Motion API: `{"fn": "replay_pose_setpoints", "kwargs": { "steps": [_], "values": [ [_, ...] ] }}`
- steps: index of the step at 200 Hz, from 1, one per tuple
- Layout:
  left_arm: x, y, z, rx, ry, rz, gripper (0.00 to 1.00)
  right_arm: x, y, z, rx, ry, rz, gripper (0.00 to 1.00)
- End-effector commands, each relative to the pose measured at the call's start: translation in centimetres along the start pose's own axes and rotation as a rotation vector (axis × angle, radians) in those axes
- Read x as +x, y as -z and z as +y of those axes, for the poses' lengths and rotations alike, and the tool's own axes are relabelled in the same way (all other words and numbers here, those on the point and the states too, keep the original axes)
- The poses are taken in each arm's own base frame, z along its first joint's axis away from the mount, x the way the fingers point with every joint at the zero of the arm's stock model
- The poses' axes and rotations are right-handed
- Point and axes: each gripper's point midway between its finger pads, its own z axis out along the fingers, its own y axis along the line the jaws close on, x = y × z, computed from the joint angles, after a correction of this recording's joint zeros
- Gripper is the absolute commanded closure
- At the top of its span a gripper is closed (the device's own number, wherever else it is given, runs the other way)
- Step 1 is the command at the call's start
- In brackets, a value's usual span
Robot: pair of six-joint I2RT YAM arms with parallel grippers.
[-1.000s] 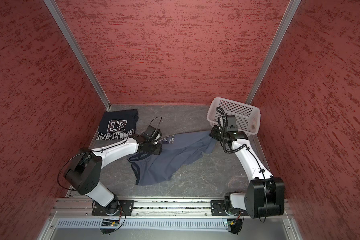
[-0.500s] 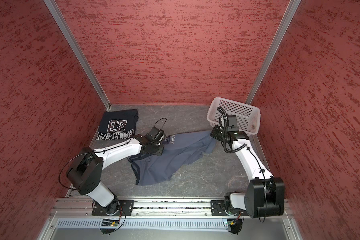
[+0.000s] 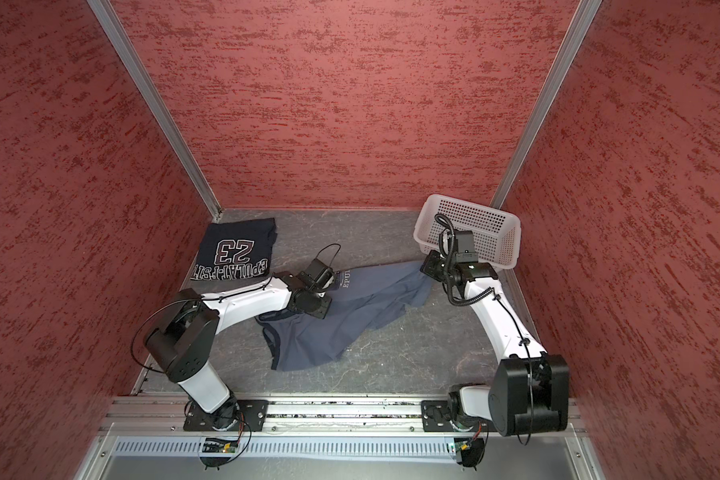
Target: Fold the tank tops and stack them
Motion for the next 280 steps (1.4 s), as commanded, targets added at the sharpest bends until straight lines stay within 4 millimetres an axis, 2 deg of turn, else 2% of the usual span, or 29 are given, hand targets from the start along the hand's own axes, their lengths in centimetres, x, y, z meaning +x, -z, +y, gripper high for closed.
{"fn": "replay_pose_setpoints", "kwargs": {
  "steps": [1, 57, 97, 119, 130, 141, 178, 197, 209, 224, 250, 280],
  "values": [
    [-1.3, 0.7, -0.1, -0.012, -0.007, -0.040, 0.82, -0.9, 0.4, 0.2, -0.013, 0.006, -0.037, 1.00],
    [-1.6, 1.6, 1.2, -0.064, 0.033, -0.107, 1.00, -0.9, 0.6, 0.0, -0.003, 0.005, -0.043, 1.00],
    [-1.6, 3.8, 1.2, -0.032, 0.046, -0.191, 1.00, -1.4, 1.2, -0.2, 0.017, 0.011, -0.062, 1.00],
    [-1.1, 3.9, 1.6, -0.047, 0.045, -0.176, 1.00, -1.5, 2.0, 0.2, 0.007, 0.007, -0.072, 1.00],
    [-1.0, 3.8, 1.4, -0.037, 0.036, -0.169, 0.89, -1.5, 2.8, 0.9, -0.020, 0.001, -0.077, 1.00],
    [-1.1, 4.0, 0.6, -0.004, 0.023, -0.177, 0.79, -1.7, 4.1, 2.0, -0.060, -0.004, -0.087, 1.00],
    [-2.6, 5.9, -3.4, 0.190, -0.032, -0.285, 0.67, -2.6, 9.9, 6.4, -0.204, 0.008, -0.140, 1.00],
    [-3.4, 6.7, -5.4, 0.280, -0.064, -0.324, 0.54, -2.9, 12.0, 7.1, -0.216, 0.005, -0.174, 1.00],
    [-4.2, 6.2, -5.8, 0.289, -0.058, -0.319, 0.53, -2.9, 12.0, 6.2, -0.173, -0.004, -0.193, 1.00],
    [-5.3, 5.3, -7.0, 0.313, -0.067, -0.298, 0.53, -2.6, 10.9, 4.7, -0.115, -0.023, -0.185, 1.00],
    [-6.9, 4.1, -9.6, 0.372, -0.085, -0.261, 0.51, -2.2, 9.5, 4.7, -0.150, -0.051, -0.168, 1.00],
    [-8.1, 2.9, -12.1, 0.408, -0.121, -0.223, 0.51, -2.5, 9.5, 4.1, -0.114, -0.048, -0.194, 1.00]
  ]
}}
